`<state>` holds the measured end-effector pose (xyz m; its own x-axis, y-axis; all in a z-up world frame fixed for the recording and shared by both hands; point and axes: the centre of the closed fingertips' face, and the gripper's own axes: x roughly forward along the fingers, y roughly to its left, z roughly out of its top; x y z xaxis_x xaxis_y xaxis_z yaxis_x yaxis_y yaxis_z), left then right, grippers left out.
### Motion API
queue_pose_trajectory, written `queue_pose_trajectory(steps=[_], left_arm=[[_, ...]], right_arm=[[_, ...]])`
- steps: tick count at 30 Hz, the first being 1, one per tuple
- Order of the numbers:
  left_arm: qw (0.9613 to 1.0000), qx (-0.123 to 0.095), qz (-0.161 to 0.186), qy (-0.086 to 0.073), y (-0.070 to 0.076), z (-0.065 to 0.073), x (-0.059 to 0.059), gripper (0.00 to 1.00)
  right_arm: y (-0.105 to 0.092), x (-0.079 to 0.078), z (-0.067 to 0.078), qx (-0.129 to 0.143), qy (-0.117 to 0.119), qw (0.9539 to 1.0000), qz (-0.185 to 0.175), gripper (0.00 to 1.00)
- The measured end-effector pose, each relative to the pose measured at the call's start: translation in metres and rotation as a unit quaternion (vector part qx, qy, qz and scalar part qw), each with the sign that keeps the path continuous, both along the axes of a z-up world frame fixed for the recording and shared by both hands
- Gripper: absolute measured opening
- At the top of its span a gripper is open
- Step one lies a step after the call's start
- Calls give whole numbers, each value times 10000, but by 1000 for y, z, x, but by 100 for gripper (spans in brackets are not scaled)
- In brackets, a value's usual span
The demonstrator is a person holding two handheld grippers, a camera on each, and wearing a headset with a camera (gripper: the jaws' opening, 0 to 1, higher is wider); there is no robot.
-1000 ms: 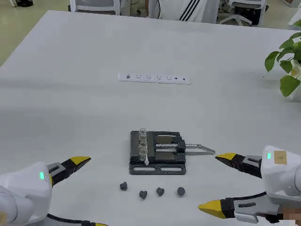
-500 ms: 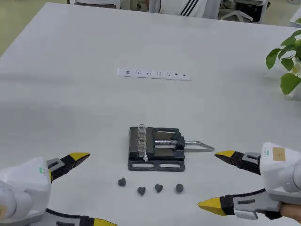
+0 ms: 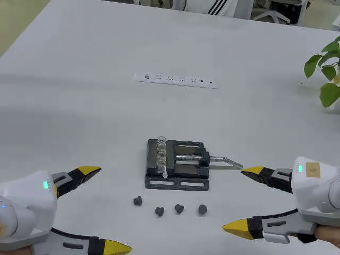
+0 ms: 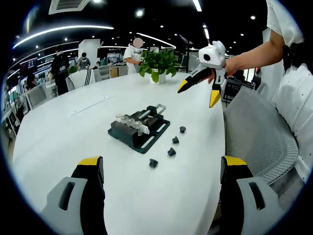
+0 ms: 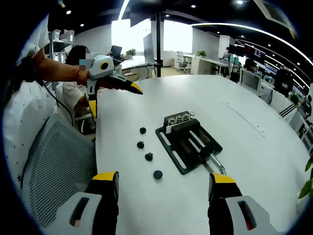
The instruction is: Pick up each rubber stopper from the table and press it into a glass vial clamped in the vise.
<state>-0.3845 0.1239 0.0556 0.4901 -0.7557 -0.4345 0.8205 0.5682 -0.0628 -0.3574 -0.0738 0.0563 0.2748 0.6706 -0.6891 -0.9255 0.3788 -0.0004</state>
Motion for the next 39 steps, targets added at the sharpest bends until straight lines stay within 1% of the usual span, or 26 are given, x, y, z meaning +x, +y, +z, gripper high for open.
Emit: queue_pose_trajectory(steps=[8,10,11,17,22,26,28,35,39], left_arm=[[10000,-24,20,-29,1,1,0,99],[10000,-27,27,-22,2,0,0,99],[10000,-33,31,-23,2,0,0,99],[10000,-48,55,-13,4,-2,-1,99],[9999,-70,77,-29,4,-1,0,99],[9999,-84,91,-30,5,-2,0,99],[9999,-91,96,-33,5,-2,1,99],[9998,-116,128,-32,6,-2,1,99],[9998,-135,138,-44,6,-1,2,99]], right_arm=[[11,0,1,-178,17,9994,306,69],[14,1,1,-208,53,9991,368,69],[16,1,1,-242,27,9987,444,69],[21,1,-1,-397,82,9968,689,65],[26,1,-3,-558,82,9942,919,62],[30,0,-6,-665,113,9921,1062,60],[30,-2,-9,-771,153,9904,1133,58],[33,-2,-17,-976,236,9860,1331,49],[35,-3,-22,-1131,264,9823,1467,43]])
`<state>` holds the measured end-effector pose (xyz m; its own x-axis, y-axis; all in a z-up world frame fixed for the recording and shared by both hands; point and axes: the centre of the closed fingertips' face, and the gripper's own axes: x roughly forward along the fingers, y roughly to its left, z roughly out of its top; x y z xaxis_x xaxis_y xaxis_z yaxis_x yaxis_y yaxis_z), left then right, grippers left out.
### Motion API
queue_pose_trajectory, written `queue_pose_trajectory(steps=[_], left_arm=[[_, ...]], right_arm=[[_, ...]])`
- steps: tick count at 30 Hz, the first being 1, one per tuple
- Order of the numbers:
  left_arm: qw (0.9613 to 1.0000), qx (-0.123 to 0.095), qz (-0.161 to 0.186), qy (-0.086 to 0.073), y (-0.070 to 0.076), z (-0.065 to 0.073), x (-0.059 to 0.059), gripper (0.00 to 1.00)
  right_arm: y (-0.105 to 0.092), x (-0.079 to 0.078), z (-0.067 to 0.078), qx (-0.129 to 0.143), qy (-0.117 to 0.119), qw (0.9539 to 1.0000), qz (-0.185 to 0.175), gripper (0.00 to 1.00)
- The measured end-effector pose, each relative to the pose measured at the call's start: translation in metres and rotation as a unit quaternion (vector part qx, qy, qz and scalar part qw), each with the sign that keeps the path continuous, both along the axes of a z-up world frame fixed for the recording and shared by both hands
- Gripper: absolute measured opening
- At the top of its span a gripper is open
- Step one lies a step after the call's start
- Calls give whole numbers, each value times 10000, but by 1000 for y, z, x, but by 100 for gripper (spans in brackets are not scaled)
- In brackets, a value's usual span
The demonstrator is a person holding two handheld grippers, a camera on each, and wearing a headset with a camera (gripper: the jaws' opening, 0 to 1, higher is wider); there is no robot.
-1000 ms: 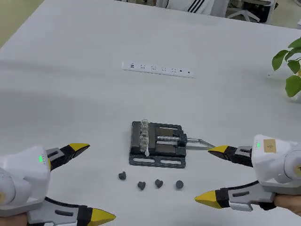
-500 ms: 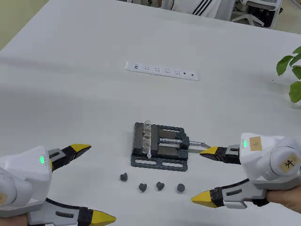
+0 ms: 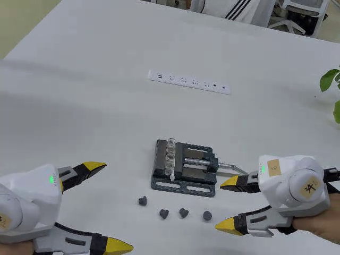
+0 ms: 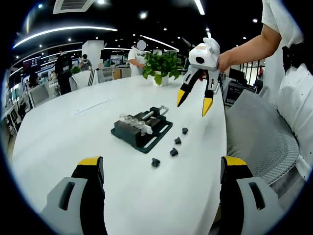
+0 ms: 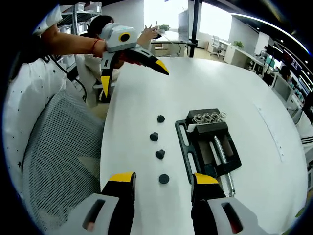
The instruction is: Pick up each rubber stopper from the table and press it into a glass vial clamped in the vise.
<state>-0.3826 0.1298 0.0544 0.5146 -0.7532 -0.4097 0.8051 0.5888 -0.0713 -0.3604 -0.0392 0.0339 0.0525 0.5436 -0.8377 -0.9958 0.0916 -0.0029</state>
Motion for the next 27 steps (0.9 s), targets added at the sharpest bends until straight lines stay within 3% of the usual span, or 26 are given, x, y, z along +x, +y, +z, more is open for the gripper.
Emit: queue_pose_trajectory(steps=[6,15,27], left_arm=[[10000,-28,22,-4,1,1,2,99],[9999,-92,63,-7,1,2,4,99],[9998,-179,116,-2,2,3,7,99]], right_arm=[[3,-2,-11,-228,112,9995,211,34],[1,-3,-29,-732,98,9953,628,25],[3,-2,-45,-1005,131,9910,874,19]])
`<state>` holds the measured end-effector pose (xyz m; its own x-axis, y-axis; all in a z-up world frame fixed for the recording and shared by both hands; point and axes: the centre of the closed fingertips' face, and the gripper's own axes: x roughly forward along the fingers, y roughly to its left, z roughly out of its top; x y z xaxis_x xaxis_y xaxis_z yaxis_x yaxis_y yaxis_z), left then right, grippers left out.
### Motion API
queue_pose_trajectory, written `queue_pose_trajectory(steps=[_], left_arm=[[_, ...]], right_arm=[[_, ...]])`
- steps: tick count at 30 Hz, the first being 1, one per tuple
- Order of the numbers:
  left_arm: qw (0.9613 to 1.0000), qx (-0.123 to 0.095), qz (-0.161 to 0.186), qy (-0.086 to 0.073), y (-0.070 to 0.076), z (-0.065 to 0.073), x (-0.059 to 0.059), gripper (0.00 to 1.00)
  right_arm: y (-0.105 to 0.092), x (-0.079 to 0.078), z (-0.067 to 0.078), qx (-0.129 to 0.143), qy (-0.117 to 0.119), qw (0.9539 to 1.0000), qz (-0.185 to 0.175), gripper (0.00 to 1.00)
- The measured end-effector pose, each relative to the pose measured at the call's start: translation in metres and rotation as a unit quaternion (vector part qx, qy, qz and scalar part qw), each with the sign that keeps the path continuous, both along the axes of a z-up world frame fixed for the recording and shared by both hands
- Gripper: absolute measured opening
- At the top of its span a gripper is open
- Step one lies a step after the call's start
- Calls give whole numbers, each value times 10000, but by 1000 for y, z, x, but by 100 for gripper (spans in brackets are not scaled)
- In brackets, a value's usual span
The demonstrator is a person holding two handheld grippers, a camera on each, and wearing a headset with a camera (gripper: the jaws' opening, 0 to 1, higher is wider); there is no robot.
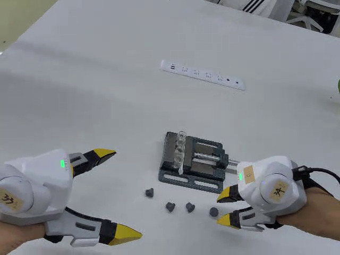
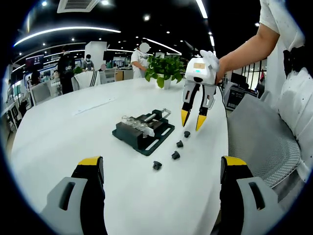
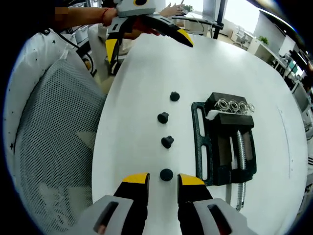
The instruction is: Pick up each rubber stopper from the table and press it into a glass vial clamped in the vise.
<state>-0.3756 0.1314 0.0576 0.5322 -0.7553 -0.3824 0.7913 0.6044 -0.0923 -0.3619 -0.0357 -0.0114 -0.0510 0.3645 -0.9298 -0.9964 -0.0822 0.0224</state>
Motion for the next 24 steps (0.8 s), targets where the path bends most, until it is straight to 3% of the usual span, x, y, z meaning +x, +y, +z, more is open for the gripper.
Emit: queue_pose_trajectory(steps=[9,24], left_arm=[[10000,-56,26,12,-1,2,1,99],[9999,-115,65,32,0,1,2,98]], right_arm=[[0,1,-11,-163,23,9997,153,15],[0,1,-12,-320,14,9990,324,10]])
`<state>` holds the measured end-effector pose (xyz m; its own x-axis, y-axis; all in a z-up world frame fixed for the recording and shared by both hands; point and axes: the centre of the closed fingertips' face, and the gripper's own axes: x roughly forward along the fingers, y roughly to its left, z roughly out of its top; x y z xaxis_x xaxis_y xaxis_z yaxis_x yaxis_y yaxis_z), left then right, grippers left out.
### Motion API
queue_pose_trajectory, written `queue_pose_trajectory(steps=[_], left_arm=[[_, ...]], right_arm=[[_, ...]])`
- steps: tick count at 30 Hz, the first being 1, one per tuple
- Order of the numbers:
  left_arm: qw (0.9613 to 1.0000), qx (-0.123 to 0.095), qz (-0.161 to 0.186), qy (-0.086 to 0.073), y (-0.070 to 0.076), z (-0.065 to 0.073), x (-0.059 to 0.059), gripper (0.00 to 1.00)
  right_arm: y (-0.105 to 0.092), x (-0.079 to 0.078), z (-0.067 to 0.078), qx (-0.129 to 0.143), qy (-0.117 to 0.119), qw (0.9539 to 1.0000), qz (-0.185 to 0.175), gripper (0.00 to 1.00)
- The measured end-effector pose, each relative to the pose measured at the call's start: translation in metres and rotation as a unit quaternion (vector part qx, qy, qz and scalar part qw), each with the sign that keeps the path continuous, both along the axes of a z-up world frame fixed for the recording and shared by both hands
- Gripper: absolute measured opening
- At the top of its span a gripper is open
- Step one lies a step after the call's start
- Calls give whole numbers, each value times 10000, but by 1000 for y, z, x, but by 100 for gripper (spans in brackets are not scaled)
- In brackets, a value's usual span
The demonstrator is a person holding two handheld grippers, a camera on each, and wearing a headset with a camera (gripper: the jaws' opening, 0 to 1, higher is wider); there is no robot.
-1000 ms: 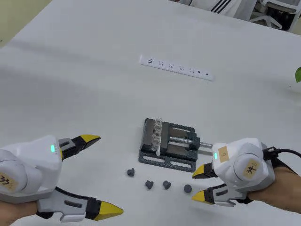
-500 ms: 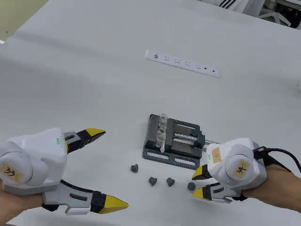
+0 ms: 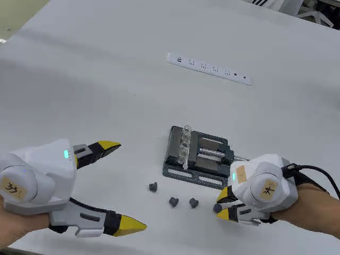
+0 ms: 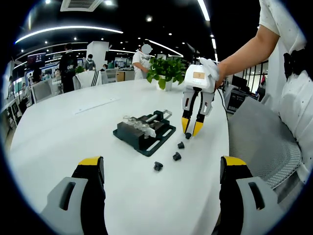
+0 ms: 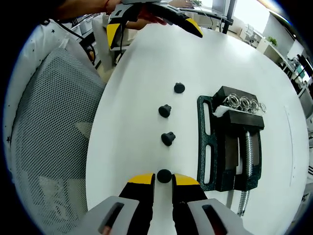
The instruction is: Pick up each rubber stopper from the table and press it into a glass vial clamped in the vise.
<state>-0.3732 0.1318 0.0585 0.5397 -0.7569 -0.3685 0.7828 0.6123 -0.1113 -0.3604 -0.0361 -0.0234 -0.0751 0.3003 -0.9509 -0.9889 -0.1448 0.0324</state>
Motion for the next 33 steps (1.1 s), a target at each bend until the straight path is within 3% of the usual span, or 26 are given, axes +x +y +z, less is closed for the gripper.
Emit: queue_pose_trajectory(steps=[20,33], left_arm=[[10000,-9,-31,15,-2,-2,-1,98],[10000,-23,-82,-10,-4,0,-1,98]], right_arm=[[1,1,0,-1,3,10000,10,7],[14,11,31,239,-63,9995,-171,6]])
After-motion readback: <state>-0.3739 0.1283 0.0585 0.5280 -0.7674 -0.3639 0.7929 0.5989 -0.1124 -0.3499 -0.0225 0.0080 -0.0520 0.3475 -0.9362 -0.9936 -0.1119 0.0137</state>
